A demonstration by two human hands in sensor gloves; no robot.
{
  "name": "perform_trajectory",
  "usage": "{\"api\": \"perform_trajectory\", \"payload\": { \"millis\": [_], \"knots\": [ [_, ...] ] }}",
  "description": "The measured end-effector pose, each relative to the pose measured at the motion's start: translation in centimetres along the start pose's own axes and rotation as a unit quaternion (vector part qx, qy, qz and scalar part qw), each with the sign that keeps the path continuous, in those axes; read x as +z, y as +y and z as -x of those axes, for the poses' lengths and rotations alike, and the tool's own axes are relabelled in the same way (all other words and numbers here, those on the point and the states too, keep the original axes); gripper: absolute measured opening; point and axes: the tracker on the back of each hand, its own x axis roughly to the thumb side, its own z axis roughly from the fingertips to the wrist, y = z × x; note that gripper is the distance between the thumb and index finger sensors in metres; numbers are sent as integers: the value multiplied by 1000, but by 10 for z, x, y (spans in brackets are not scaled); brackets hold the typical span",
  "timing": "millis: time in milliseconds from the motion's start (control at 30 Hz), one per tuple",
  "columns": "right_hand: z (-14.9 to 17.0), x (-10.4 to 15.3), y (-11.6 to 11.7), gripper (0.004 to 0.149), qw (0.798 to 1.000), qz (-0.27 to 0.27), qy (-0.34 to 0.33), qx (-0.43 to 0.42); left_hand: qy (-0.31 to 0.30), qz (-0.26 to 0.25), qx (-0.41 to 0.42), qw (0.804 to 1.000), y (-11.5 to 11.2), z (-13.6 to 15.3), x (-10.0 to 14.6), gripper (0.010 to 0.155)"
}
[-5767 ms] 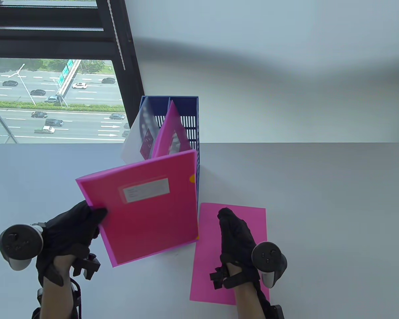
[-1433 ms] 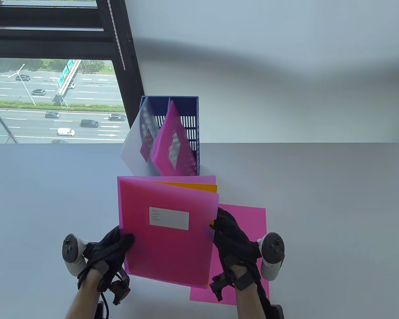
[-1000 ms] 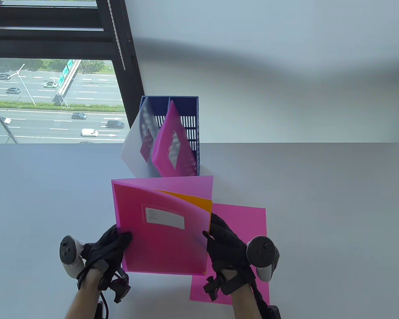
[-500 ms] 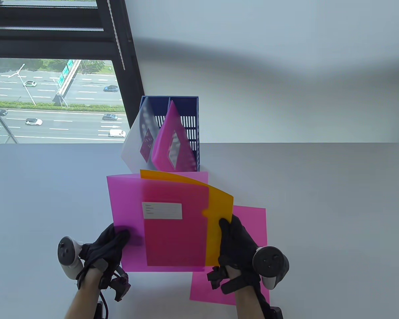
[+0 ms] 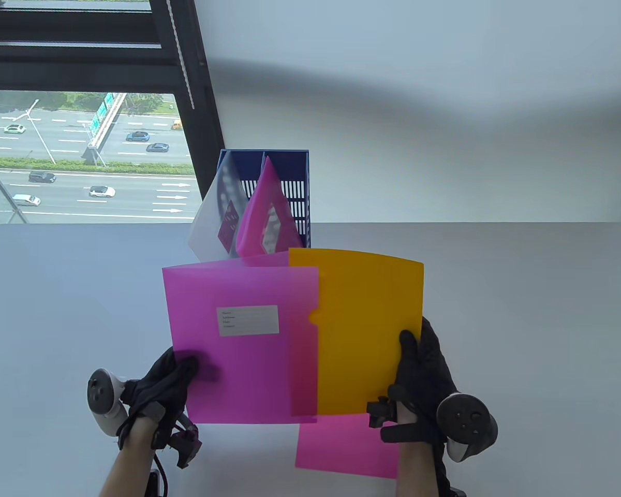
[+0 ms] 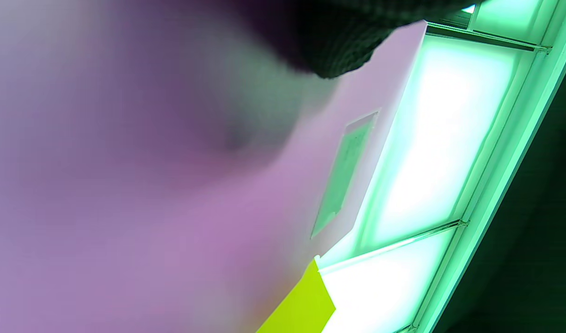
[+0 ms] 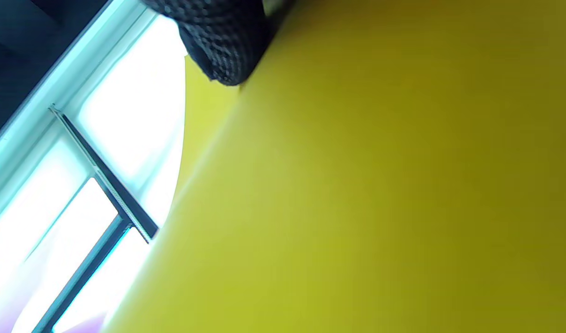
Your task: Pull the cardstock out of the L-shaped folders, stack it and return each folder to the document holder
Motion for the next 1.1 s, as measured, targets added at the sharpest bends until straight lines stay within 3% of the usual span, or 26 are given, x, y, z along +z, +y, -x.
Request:
{"api": "perform_trajectory", "payload": {
  "millis": [200,367,500,633,767,867,1000,1100],
  "knots": [
    [12,-6,-16,46,994,10,63,90,2,-12,2,1000,5,-1,1,42],
    [26,-8,-17,47,980,-27,129,149,-1,-24,18,1000,9,-1,2,42],
    [38,-6,-4,54,971,-67,182,137,0,-25,18,1000,9,-1,2,42],
    [46,-2,14,68,961,-113,194,161,1,-26,19,999,9,-1,2,42],
    [51,2,30,47,950,-158,210,170,2,-24,17,1000,9,0,2,42],
    [54,6,41,46,938,-186,210,203,4,-22,16,1000,9,1,2,42],
    [54,10,56,61,902,-254,219,271,4,-22,15,1000,9,1,2,42],
    [59,15,70,66,846,-321,237,353,5,-20,15,1000,9,2,2,42]
  ]
}}
